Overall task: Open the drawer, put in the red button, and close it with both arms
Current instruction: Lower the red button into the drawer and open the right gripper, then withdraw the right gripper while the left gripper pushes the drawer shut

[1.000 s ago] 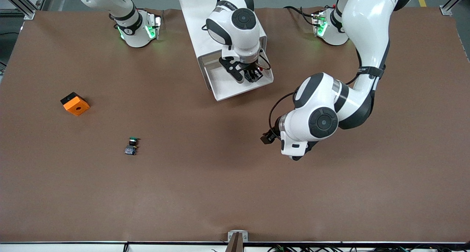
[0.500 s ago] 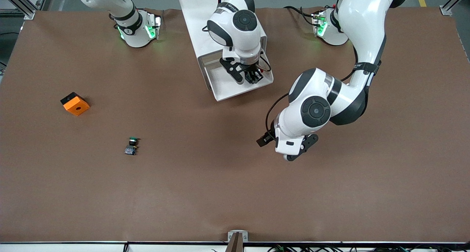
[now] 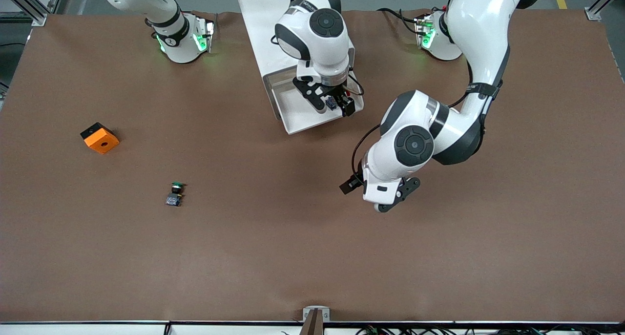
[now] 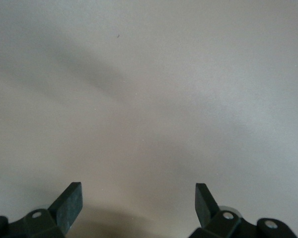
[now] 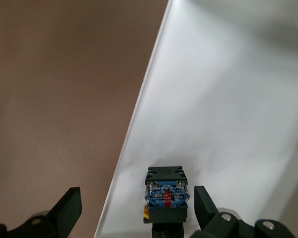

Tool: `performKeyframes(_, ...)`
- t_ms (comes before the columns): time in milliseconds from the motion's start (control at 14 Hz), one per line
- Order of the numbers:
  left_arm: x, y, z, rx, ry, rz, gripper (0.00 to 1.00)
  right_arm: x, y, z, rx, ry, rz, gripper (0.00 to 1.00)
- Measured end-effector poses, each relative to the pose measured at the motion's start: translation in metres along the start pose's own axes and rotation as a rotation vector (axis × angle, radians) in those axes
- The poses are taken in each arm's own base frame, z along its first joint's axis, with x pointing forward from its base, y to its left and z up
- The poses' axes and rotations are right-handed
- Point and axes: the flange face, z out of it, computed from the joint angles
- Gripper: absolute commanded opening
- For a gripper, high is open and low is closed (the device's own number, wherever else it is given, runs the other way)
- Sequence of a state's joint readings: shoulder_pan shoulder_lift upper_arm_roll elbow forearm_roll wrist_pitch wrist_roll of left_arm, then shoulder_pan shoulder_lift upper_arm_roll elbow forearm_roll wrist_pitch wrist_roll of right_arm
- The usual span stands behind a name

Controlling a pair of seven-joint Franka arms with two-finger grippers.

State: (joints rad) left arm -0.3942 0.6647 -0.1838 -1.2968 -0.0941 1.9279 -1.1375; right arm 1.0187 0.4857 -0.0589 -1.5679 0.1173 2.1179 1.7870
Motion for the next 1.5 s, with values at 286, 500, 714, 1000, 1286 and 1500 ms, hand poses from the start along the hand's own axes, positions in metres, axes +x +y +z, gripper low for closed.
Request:
performKeyframes(286,-0.009,-0.002,0.034,0.009,-0.009,0.018,1.0,0.044,-0.012,-0.037,-0.074,0.006,-0.184,1.0)
performKeyframes(500,-0.032,0.005,0.041,0.016,-0.02,0.061,1.0,0.107,-0.013,-0.086,-0.093,-0.007,-0.313,1.0)
performKeyframes(714,-0.056,0.01,0.051,0.033,-0.031,0.095,1.0,0.192,0.004,-0.14,-0.12,-0.032,-0.423,1.0)
performKeyframes(1000,-0.089,0.01,0.074,0.078,-0.049,0.137,1.0,0.322,0.048,-0.194,-0.148,-0.088,-0.565,1.0)
performKeyframes(1286,-0.136,0.004,0.072,0.098,-0.066,0.198,1.0,0.45,0.108,-0.233,-0.142,-0.15,-0.711,1.0)
performKeyframes(1500,-0.161,-0.005,0.072,0.118,-0.076,0.229,1.0,0.517,0.156,-0.243,-0.185,-0.179,-0.761,1.0)
